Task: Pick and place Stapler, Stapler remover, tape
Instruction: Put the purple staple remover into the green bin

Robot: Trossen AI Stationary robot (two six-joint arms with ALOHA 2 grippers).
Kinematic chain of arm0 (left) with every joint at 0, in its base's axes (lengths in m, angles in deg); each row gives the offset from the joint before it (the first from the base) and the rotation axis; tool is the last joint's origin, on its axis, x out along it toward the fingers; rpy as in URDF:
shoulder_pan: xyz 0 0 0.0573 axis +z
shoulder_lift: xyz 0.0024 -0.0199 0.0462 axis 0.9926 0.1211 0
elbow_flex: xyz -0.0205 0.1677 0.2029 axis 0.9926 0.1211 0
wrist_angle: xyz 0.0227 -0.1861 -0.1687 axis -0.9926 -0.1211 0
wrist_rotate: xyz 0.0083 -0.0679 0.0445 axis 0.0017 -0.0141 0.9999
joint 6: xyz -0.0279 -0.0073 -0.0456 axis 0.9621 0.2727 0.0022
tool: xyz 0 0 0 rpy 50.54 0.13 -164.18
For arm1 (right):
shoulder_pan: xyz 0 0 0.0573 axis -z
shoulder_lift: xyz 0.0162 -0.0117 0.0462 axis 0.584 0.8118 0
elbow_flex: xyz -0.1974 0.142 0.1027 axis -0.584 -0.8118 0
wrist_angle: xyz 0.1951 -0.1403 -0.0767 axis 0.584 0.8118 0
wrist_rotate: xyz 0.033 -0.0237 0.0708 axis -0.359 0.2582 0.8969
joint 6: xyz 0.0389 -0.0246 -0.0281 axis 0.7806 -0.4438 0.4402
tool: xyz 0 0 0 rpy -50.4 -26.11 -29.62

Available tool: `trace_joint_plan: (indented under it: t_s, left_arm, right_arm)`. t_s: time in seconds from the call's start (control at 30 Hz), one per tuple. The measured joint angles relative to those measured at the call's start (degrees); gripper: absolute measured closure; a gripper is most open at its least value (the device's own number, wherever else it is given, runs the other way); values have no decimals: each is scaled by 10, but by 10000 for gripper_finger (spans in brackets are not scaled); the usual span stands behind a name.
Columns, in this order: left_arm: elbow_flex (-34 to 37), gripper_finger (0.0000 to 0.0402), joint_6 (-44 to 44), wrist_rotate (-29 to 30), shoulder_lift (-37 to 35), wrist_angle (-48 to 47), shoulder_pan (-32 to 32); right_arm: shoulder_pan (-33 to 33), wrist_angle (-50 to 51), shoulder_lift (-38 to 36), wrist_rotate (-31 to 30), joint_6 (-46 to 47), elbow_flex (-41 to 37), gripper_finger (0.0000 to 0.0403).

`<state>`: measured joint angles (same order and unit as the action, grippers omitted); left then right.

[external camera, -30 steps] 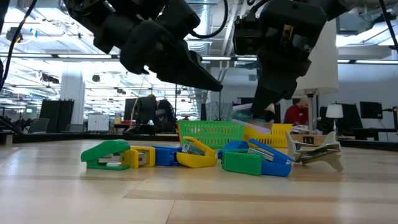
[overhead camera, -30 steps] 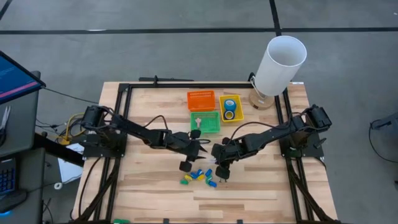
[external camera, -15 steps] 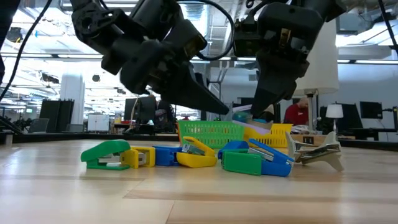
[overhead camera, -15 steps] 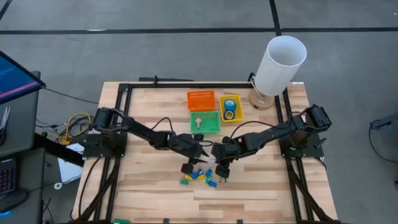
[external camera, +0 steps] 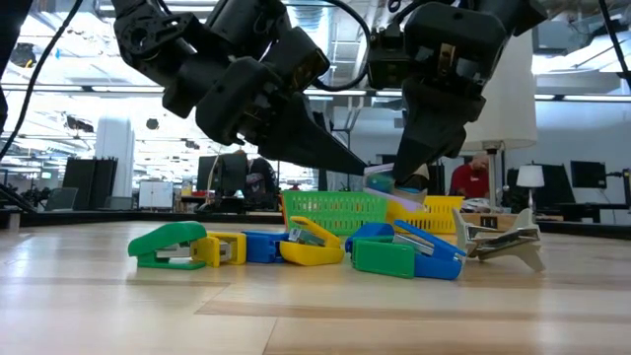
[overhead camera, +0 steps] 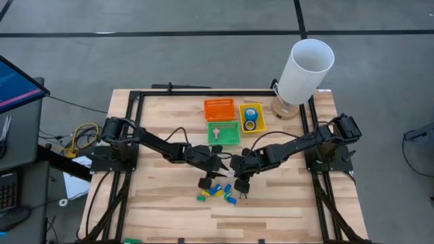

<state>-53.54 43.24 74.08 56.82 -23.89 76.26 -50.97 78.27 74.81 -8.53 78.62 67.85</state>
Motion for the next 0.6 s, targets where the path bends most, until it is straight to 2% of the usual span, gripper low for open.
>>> trace_joint_plan:
  t_s: [0.37, 0.6]
  left_arm:
    - [0, 283, -6, 14, 6, 8, -2]
    - [-17, 283, -6, 14, 35, 17, -2]
  right_arm:
    - [0, -5, 0, 0, 0, 0, 371]
    - [0, -20, -1, 0, -9, 0, 362]
